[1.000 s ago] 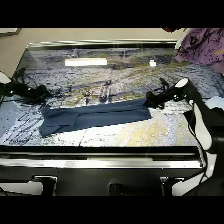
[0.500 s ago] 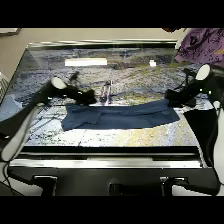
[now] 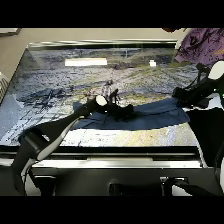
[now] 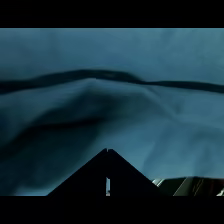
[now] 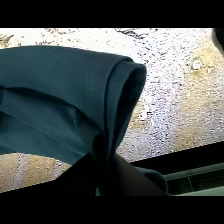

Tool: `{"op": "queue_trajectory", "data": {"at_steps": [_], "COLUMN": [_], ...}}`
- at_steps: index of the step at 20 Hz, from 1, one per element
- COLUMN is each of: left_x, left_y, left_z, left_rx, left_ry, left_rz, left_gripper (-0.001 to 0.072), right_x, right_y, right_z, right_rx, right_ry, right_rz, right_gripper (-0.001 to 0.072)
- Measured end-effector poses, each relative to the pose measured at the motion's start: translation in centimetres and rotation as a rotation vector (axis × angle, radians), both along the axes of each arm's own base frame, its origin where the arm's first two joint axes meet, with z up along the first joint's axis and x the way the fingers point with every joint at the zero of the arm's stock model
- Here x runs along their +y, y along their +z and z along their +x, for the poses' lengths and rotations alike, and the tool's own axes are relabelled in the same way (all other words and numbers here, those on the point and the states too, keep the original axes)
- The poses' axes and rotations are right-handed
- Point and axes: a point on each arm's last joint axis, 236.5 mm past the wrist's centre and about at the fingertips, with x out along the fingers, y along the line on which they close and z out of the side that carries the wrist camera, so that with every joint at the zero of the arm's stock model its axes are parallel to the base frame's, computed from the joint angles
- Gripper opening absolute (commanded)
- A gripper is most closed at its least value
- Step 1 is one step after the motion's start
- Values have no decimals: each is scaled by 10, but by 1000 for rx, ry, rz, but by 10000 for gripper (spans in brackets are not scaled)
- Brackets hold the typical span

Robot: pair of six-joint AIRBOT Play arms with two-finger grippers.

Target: Fold the clothes and pants, and hang the long-sleeved shirts on hangers.

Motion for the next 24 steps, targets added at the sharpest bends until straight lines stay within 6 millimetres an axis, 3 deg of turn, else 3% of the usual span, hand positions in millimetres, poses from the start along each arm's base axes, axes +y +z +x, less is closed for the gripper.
{"op": "queue_trajectory", "data": {"at_steps": [4,7,9,12,15,18,22,24], "left_x": [-31,-37,-31,4,74,180,321,376], "left_y": [-6,-4,3,26,58,92,142,167], "left_z": [-8,-3,7,29,57,78,78,70], "left_rx": [7,-4,-20,-82,-165,-221,-252,-263], "left_ry": [59,95,107,91,78,107,206,257], "left_rz": [-19,-31,-30,9,130,334,576,646], "left_gripper": [12,11,11,10,11,12,13,13], "right_x": [0,1,1,10,50,99,174,211], "right_y": [2,5,9,17,26,35,47,50], "right_z": [-4,-6,-4,1,11,19,24,25], "right_rx": [6,10,1,-25,-78,-121,-181,-205], "right_ry": [-7,-9,-10,-8,34,76,100,99], "right_rz": [2,6,5,42,166,256,354,402], "right_gripper": [26,27,27,26,26,26,26,26]}}
